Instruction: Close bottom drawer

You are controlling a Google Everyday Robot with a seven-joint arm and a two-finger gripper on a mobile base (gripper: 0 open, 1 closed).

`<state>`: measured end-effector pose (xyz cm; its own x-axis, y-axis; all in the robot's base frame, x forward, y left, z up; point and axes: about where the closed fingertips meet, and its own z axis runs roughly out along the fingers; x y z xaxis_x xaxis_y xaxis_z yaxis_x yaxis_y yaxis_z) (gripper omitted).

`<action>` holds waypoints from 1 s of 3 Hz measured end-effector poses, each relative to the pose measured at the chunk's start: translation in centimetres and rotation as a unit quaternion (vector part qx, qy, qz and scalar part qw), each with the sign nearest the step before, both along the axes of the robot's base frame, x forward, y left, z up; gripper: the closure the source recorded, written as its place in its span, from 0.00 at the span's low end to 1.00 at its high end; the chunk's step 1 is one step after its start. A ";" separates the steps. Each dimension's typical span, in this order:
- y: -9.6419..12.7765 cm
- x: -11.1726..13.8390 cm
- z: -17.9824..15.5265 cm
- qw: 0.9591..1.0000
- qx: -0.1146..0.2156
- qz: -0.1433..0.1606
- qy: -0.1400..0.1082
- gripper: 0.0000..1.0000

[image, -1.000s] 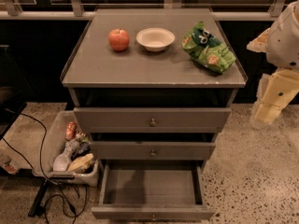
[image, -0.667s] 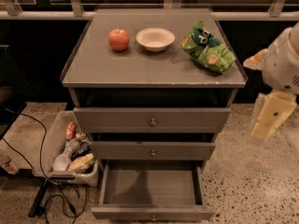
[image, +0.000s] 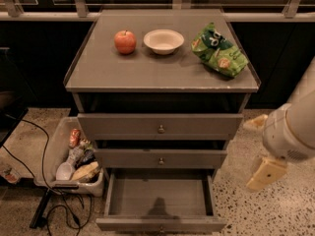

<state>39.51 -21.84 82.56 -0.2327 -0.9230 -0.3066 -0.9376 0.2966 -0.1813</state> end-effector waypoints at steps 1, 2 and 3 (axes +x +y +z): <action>-0.3 -1.6 -5.6 1.000 0.005 -0.005 -0.005 0.42; 0.3 -2.8 -10.6 1.000 0.006 -0.006 0.015 0.65; 0.3 -3.0 -11.0 1.000 0.005 -0.007 0.016 0.88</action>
Offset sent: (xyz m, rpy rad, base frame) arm -0.0423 0.0099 -0.1687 0.0160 0.0858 -0.0232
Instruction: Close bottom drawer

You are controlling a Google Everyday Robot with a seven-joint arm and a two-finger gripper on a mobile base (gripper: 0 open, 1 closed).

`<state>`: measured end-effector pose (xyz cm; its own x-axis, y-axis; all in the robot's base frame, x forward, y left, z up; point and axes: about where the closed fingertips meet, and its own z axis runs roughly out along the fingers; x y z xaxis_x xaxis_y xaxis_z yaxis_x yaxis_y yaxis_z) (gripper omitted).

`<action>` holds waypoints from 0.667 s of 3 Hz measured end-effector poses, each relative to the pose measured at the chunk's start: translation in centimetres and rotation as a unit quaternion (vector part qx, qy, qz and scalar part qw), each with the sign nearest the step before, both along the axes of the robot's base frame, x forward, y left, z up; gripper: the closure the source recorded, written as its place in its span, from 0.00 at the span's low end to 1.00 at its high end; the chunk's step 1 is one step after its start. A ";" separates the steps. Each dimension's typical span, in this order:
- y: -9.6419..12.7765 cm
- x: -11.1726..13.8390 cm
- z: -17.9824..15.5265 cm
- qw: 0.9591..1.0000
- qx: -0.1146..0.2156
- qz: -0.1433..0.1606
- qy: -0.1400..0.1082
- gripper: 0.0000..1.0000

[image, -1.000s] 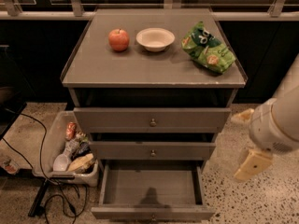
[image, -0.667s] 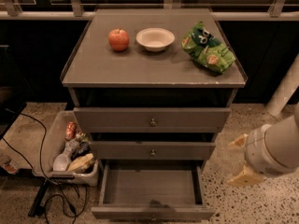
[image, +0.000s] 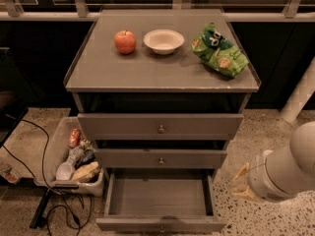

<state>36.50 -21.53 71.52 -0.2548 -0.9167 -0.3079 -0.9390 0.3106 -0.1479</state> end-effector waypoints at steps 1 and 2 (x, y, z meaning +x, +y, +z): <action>0.1 0.0 -0.1 1.000 -0.002 -0.001 0.000 1.00; -0.1 0.7 -2.9 1.000 -0.010 -0.021 0.015 1.00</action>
Offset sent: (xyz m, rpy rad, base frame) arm 0.0270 -0.0043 -0.1046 -0.0598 0.1105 -0.1477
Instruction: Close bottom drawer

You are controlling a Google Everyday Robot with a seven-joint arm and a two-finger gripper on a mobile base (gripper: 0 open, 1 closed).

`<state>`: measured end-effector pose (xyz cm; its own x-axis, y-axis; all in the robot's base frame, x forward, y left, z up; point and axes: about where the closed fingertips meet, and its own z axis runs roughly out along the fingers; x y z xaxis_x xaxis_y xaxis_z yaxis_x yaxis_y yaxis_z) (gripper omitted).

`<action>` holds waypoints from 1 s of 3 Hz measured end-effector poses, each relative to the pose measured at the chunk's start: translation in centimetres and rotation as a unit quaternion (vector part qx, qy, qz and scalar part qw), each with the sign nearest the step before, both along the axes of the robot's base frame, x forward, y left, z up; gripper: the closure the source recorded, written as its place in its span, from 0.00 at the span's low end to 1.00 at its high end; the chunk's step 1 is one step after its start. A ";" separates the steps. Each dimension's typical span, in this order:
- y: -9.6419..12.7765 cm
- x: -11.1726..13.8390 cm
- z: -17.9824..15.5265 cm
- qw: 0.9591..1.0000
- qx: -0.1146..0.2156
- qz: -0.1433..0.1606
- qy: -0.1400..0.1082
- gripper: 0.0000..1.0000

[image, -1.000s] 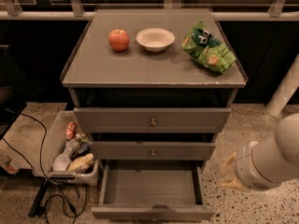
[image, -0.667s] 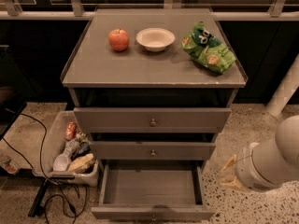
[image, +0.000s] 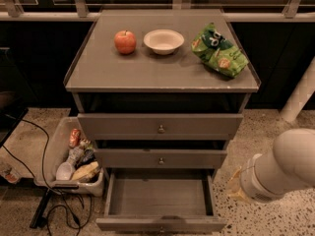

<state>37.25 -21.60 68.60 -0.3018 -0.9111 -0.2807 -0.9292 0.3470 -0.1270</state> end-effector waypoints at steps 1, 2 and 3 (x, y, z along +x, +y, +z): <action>-0.8 1.5 -5.6 0.999 0.009 -0.035 0.010 1.00; -1.2 2.4 -10.1 0.998 0.033 -0.060 -0.012 1.00; -1.7 3.9 -12.9 0.994 0.049 -0.076 -0.059 1.00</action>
Offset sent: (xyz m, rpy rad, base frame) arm 0.0566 -0.0247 -0.1490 0.1450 -0.1881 -0.2101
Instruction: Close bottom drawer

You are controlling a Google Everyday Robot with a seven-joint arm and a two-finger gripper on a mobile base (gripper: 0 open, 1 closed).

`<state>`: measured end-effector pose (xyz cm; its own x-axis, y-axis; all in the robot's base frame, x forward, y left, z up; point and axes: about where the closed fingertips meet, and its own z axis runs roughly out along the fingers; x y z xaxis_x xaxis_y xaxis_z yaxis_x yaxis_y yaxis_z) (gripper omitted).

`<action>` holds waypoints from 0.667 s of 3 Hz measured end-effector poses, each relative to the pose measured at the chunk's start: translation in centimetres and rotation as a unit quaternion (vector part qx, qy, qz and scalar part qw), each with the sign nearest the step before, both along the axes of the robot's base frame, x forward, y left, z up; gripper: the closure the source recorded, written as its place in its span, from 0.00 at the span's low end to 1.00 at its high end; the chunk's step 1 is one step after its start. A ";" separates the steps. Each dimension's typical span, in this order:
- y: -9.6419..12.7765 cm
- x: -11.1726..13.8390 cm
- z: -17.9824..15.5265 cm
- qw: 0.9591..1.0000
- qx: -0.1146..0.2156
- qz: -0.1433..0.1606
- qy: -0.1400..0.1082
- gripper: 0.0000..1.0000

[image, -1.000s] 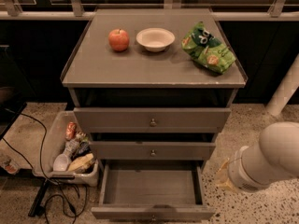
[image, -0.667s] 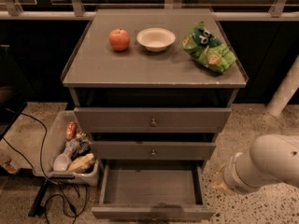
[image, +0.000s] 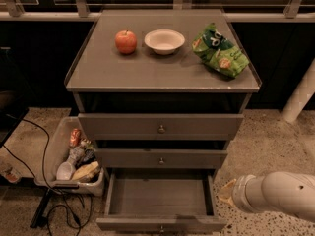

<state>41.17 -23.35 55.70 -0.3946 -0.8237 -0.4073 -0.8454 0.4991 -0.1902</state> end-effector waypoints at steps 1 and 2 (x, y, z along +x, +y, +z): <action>0.7 2.0 -2.3 0.998 0.054 -0.012 -0.037 1.00; -0.4 2.1 -3.4 0.997 0.061 -0.003 -0.052 1.00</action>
Offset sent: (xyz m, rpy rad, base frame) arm 0.0167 0.0075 -0.0213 0.0939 -0.0615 -0.0248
